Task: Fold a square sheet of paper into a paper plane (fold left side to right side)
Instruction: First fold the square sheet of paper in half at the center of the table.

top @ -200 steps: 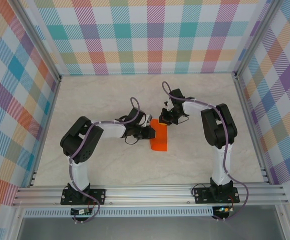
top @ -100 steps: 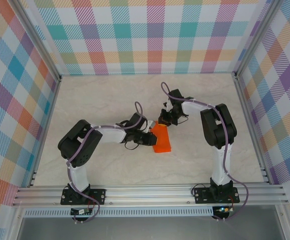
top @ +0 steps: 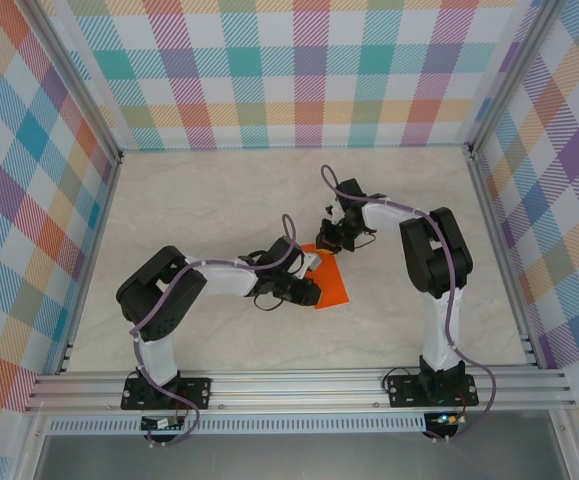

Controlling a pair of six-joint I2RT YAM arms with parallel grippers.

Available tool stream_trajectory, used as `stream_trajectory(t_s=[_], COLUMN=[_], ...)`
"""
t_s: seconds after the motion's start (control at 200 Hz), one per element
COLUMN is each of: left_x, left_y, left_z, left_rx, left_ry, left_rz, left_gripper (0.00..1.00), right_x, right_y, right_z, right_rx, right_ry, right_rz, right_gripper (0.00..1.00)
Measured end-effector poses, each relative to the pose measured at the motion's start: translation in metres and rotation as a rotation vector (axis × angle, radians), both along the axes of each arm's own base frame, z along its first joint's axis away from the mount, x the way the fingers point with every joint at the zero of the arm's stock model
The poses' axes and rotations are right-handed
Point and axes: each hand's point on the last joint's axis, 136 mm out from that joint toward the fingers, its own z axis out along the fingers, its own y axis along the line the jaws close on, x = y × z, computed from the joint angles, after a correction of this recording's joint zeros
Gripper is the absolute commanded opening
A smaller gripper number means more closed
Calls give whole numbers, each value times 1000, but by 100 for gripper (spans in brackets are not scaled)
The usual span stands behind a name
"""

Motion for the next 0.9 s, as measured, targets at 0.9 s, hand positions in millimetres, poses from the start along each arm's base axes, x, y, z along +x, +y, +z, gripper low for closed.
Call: stream_trajectory(t_s=[0.9], left_x=[-45], left_y=[29], left_z=[47], left_rx=[-62], left_ry=[11], left_rz=[2], left_gripper=[29], right_x=[-5], right_y=[-5], right_z=[1], right_rx=[9], right_ry=[-26], right_rz=[-47], right_gripper=[0])
